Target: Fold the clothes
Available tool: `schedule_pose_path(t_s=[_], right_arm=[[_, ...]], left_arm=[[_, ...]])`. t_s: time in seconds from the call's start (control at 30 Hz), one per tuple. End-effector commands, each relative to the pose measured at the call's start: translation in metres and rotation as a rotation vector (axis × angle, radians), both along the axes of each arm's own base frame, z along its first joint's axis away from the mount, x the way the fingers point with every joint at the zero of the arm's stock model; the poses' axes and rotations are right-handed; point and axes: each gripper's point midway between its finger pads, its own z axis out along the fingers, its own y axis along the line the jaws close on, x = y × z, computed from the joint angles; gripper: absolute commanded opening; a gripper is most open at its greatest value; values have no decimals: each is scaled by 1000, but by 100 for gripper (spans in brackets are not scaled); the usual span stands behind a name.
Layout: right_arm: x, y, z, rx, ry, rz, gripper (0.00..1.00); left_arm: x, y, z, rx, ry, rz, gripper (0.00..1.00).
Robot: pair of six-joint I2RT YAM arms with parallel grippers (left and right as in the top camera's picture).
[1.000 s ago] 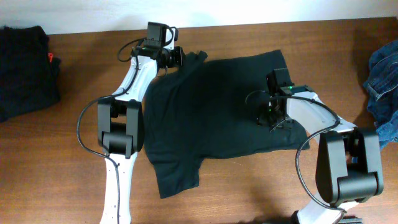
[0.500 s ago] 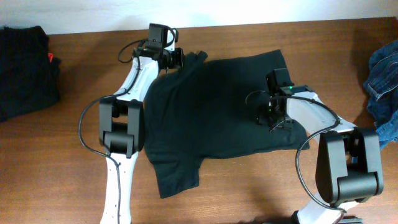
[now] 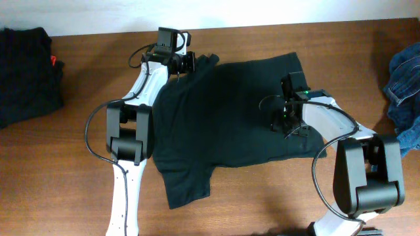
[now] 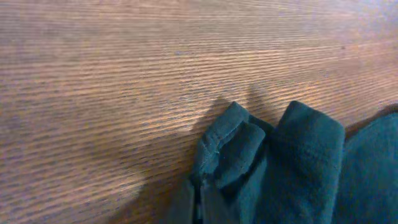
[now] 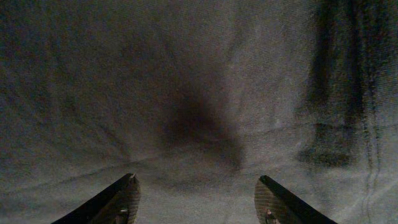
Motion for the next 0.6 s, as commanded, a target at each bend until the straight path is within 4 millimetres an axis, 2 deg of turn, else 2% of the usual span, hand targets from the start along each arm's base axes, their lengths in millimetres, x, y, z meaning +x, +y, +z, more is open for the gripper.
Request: schedule_pose_path(t_s=[0.0,0.1,0.3,0.37,0.47,0.57], right_arm=[[-2,-1,-4,-19,9,-4,64],[-2,-1,-4,-19,7,-4,64],[-2,-1,-4,-19,7,-3,64],[-2,-1,-4,-19,7,-3,64],[-2,-1,-4,-19,7,-3,64],[-1,-1,-4,-19,3,-3,64]], left_arm=[[3,7,-7,-15,14,-2,0],[14,21,11,-20,-13,23,0],[43,62,60,-19,-116,71,0],[50,74,71,-20,-141,88,0],[56,86,80,-22,-165,106,0],[55,88,79,-21,-159,108,0]])
